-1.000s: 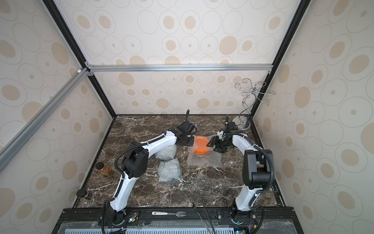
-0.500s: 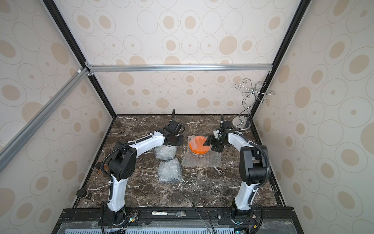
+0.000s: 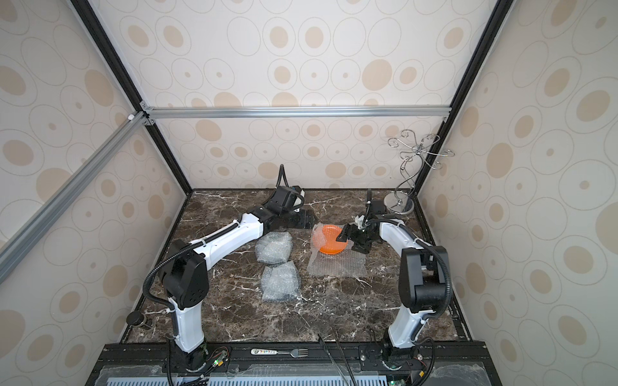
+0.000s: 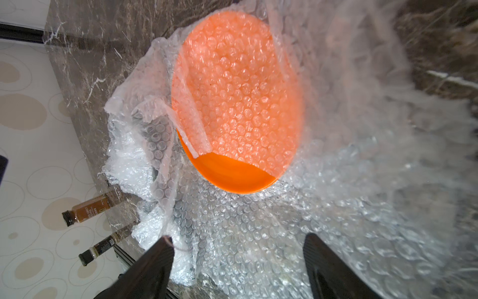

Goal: Unpack dinner plates from bubble wrap
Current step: Unwrap the bubble wrap at the center of the board.

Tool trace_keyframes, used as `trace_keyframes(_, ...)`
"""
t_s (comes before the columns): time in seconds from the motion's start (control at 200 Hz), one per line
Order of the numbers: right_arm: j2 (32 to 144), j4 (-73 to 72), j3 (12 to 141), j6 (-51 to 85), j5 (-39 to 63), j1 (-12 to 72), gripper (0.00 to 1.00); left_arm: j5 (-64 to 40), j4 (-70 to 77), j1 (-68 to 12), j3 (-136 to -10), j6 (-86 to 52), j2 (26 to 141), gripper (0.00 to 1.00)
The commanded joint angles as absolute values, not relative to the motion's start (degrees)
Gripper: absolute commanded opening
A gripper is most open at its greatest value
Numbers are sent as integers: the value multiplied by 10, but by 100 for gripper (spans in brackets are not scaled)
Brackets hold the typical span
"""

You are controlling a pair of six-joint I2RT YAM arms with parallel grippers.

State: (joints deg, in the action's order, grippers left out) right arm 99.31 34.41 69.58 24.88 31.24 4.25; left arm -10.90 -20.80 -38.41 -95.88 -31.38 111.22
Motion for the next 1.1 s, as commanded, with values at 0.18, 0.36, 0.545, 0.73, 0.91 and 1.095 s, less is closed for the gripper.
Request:
trace_keyframes(0.18, 968, 348, 652, 256, 325, 12, 82, -191, -159, -437, -989, -320, 1182, 84)
trace_keyframes(0.36, 966, 347, 644, 252, 327, 8, 82, -197, -150, -438, -987, -307, 1207, 84)
trace_keyframes(0.545, 977, 330, 634, 252, 328, 7, 82, -185, -157, -428, -959, -284, 1213, 85)
trace_keyframes(0.73, 989, 314, 624, 256, 331, 7, 82, -176, -144, -408, -907, -280, 1200, 85)
trace_keyframes(0.91, 988, 308, 619, 258, 331, 7, 82, -168, -137, -388, -877, -282, 1190, 85)
trace_keyframes(1.095, 990, 309, 618, 256, 324, 7, 82, -159, -141, -381, -876, -277, 1186, 85)
